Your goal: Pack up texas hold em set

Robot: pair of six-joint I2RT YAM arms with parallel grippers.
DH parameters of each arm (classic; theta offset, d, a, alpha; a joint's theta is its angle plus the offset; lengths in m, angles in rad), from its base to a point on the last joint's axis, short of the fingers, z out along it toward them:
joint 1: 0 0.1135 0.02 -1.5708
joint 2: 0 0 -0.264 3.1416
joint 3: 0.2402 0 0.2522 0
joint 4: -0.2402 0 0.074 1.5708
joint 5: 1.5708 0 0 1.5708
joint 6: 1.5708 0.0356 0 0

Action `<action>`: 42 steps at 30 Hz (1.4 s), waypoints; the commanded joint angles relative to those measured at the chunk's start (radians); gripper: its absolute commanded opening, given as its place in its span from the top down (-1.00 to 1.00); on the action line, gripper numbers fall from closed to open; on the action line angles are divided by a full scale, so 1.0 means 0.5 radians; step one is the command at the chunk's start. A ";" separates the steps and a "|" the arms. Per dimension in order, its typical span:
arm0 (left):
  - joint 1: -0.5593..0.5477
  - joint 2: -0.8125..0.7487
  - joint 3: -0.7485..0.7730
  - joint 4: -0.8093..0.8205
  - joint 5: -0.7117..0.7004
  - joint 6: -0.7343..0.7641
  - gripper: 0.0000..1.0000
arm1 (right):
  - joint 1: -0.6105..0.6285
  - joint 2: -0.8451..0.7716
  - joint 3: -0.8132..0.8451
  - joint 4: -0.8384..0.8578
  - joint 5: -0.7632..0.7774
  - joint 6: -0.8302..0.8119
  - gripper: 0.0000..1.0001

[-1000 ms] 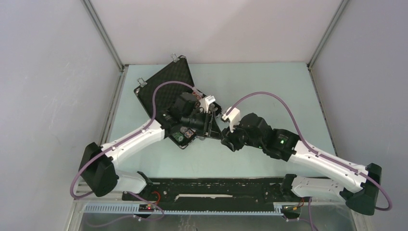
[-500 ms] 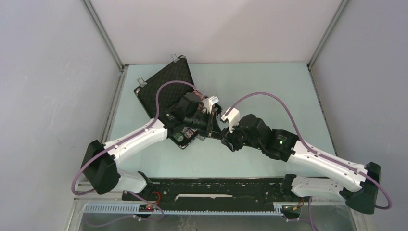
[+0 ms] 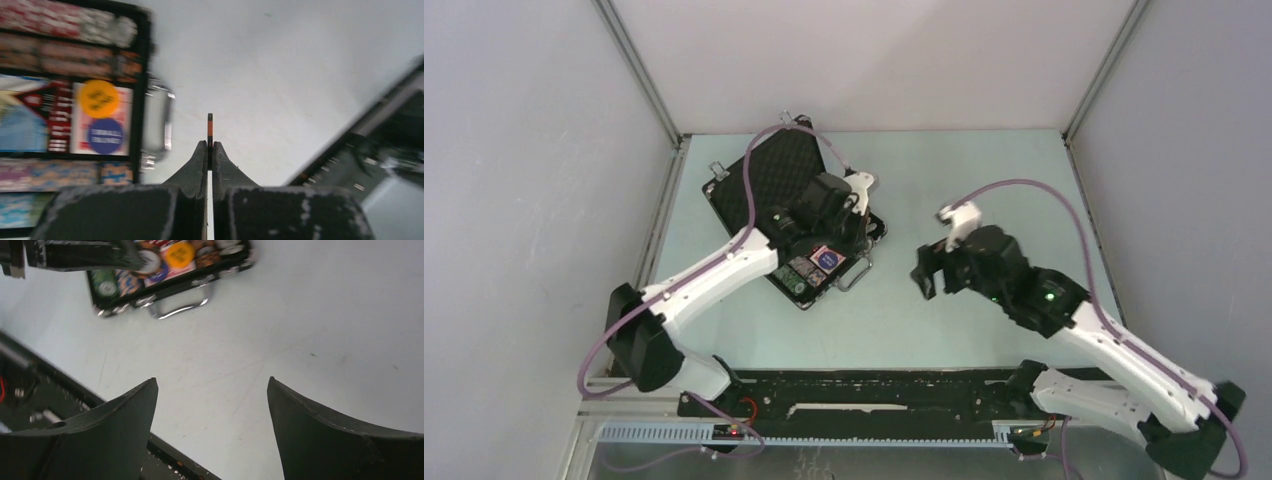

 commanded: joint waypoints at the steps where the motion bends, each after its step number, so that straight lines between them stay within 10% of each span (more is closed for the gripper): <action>1: 0.022 0.251 0.295 -0.144 -0.634 0.536 1.00 | -0.363 -0.259 -0.075 -0.109 -0.076 0.256 -0.80; 13: 0.066 1.062 0.937 -0.413 -0.857 0.814 1.00 | -0.685 -0.316 -0.162 -0.100 -0.369 0.323 -0.81; 42: 0.067 1.331 1.025 -0.320 -0.889 0.800 0.89 | -0.686 -0.307 -0.200 -0.043 -0.463 0.323 -0.77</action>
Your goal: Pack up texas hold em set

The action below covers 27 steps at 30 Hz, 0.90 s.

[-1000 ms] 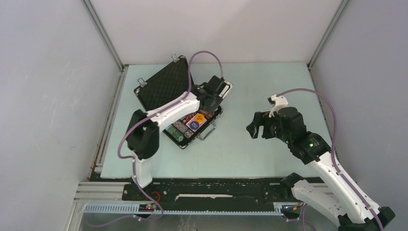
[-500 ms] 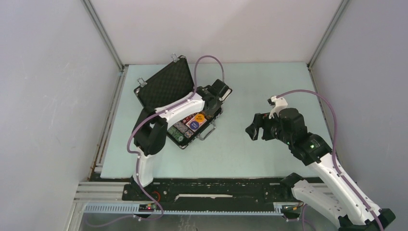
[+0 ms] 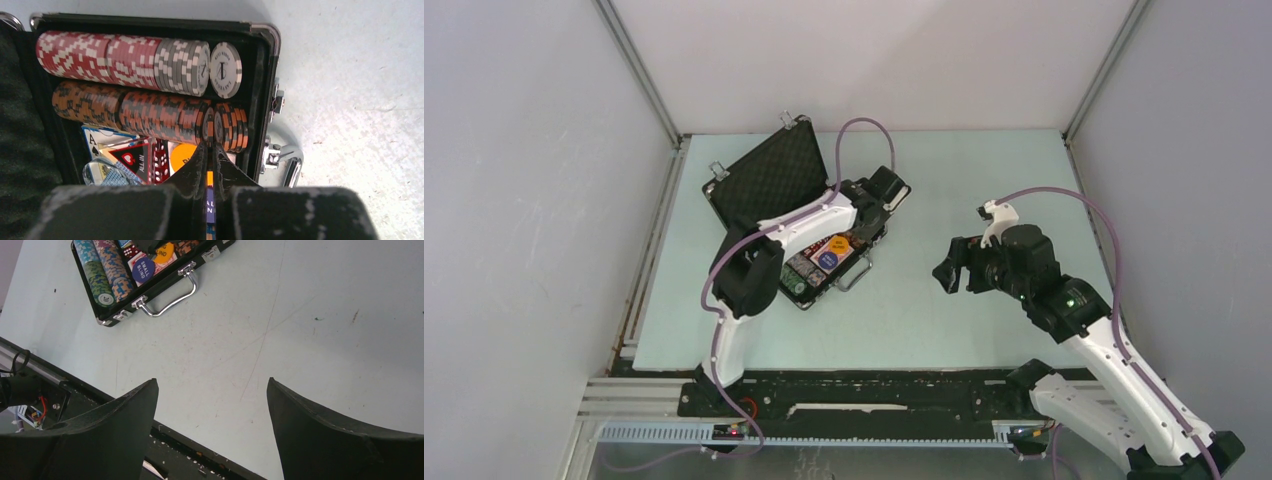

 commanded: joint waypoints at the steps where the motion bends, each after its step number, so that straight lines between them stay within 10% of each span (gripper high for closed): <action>1: 0.008 0.009 0.144 0.058 -0.046 0.027 0.89 | -0.004 -0.001 -0.013 0.067 -0.021 0.037 -0.78; 14: 0.013 0.024 0.155 -0.037 -0.016 0.027 0.84 | -0.002 0.007 -0.017 0.077 -0.043 0.037 -0.76; 27: 0.028 -0.047 0.167 -0.052 0.078 -0.097 0.12 | 0.001 0.009 -0.026 0.087 -0.053 0.034 -0.76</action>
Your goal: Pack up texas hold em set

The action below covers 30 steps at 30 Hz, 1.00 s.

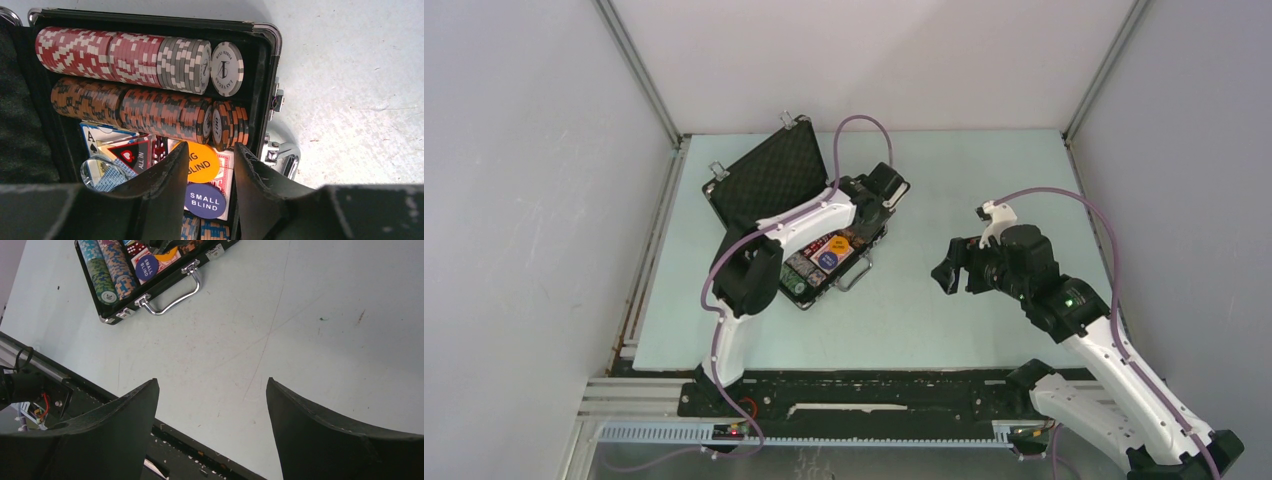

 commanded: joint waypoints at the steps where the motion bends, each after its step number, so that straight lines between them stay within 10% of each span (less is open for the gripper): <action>1: 0.011 -0.064 0.079 0.011 0.046 -0.062 0.10 | 0.001 0.001 -0.012 0.070 -0.017 0.037 -0.76; 30: -0.004 0.061 0.048 0.051 -0.058 -0.057 -0.15 | 0.016 0.006 -0.012 0.065 -0.020 0.036 -0.76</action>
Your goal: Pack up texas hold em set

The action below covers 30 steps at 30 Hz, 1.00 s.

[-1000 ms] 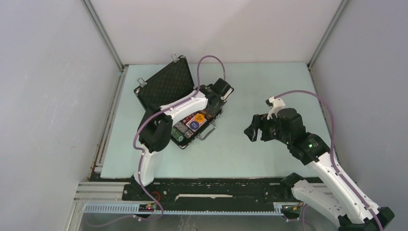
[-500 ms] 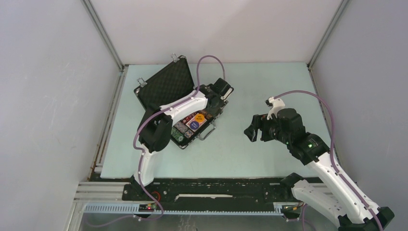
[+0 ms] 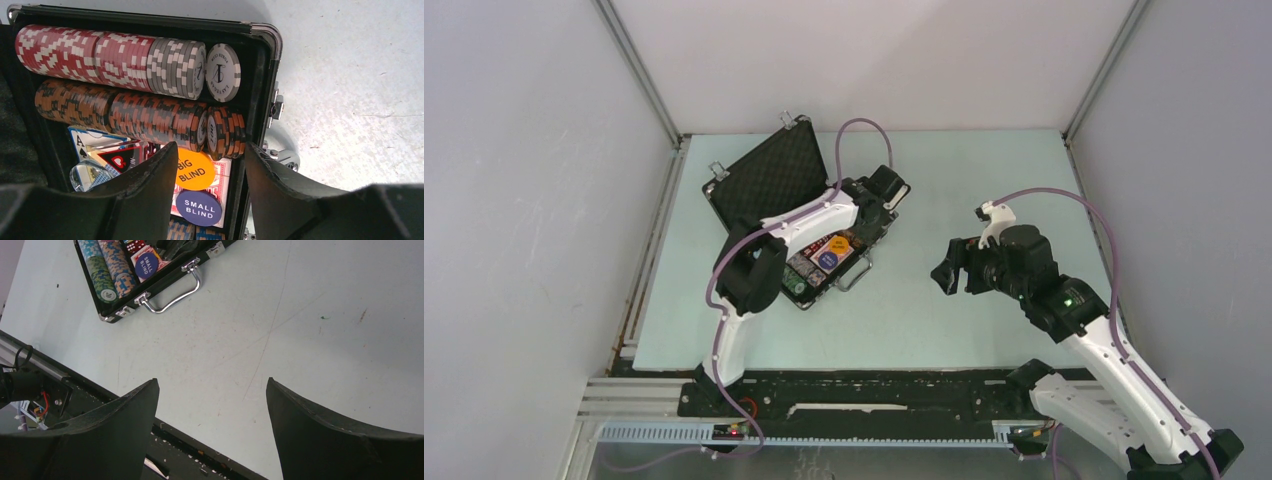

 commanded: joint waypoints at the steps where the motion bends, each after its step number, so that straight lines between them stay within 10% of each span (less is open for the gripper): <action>1: -0.004 0.008 0.050 0.035 -0.097 -0.024 -0.14 | 0.011 0.004 -0.001 0.062 -0.010 0.037 -0.76; 30: 0.068 -0.178 -0.013 0.057 0.105 -0.170 -0.07 | 0.043 0.035 -0.003 0.066 0.020 0.039 -0.75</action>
